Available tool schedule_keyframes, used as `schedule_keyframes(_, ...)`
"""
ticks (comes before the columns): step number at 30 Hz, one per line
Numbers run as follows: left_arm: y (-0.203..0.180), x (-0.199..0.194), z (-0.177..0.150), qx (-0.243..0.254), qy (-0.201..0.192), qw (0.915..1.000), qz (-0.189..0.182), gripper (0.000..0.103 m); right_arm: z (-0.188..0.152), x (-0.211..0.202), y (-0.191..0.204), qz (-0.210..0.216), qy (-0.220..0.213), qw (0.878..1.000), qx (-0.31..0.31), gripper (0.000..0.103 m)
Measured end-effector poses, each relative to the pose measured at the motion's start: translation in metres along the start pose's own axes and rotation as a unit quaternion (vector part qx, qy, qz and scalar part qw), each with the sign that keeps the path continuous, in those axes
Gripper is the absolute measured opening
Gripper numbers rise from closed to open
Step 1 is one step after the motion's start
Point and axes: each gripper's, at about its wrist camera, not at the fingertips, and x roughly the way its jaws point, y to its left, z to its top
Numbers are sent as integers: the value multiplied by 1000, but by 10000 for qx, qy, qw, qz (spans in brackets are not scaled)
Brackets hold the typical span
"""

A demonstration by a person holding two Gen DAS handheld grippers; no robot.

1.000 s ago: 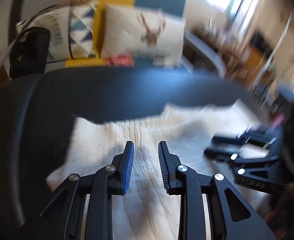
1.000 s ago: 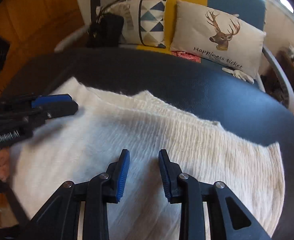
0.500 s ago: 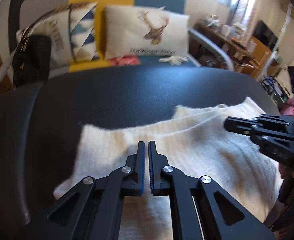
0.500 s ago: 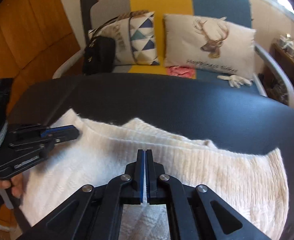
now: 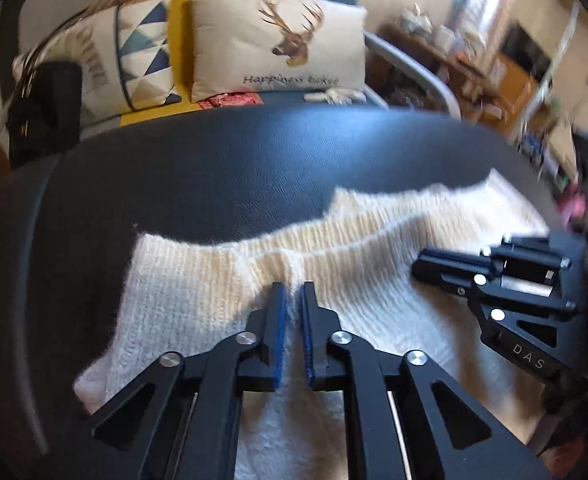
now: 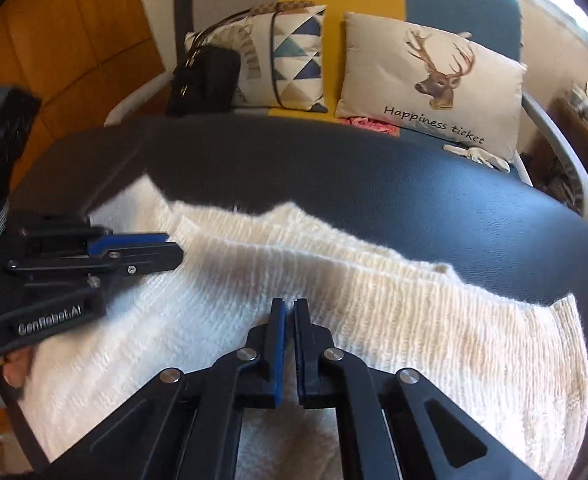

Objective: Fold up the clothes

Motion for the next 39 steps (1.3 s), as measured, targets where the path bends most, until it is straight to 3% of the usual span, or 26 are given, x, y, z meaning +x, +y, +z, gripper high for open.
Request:
schedule_keyframes(3, 5, -13, 0, -174, -402, 9989, -150, 5, 6, -12, -8, 111, -274, 9995, 130, 2)
schedule_keyframes(5, 3, -14, 0, -161, -472, 9987, -128, 5, 9, -17, -10, 75, -367, 9992, 166, 0)
schedule_keyframes(9, 6, 14, -2, -209, -107, 9996, 160, 8, 8, 14, -13, -305, 23, 9995, 32, 0)
schedule_keyframes(11, 8, 14, 0, -324, -53, 9994, 133, 10, 5, 18, -18, -231, 8, 9996, 159, 0)
schedule_keyframes(13, 10, 11, 1, -433, -37, 9990, 113, 11, 7, 1, -22, -90, -91, 9994, 331, 0)
schedule_keyframes(16, 8, -16, -4, -515, -352, 9979, 160, 16, 1, -38, -27, 75, -301, 9988, 377, 6)
schedule_keyframes(17, 5, -26, -9, -449, -508, 9976, 152, 19, -3, -51, -28, 256, -325, 9984, 385, 12)
schedule_keyframes(19, -8, -33, -18, -174, -572, 9980, -201, 23, -14, -68, -27, 360, -249, 9987, 264, 15)
schedule_keyframes(21, -32, -24, -24, 315, -450, 9981, -273, 24, -25, -67, -34, 200, 39, 9997, 119, 18)
schedule_keyframes(23, -50, -1, -25, 712, -137, 9972, -154, 24, -29, -49, -49, -303, 376, 9987, 140, 18)
schedule_keyframes(24, -54, 14, -21, 740, 73, 9972, -100, 24, -29, -45, -55, -408, 303, 9983, 274, 18)
schedule_keyframes(27, -45, 23, -6, 289, 24, 9996, -49, 24, -25, -47, -80, -1030, -92, 9904, 914, 15)
schedule_keyframes(31, -21, 21, 11, -358, -148, 9984, 406, 24, -24, -54, -104, -780, -180, 9892, 1231, 15)
schedule_keyframes(33, -10, 18, 12, -684, -144, 9975, 121, 24, -26, -66, -115, -596, -233, 9867, 1492, 15)
schedule_keyframes(36, -10, -8, 5, -780, -394, 9961, -134, 24, -40, -100, -138, -676, -437, 9795, 1847, 19)
schedule_keyframes(39, -23, -31, -10, -429, -621, 9968, -279, 24, -46, -116, -144, -294, -443, 9814, 1846, 20)
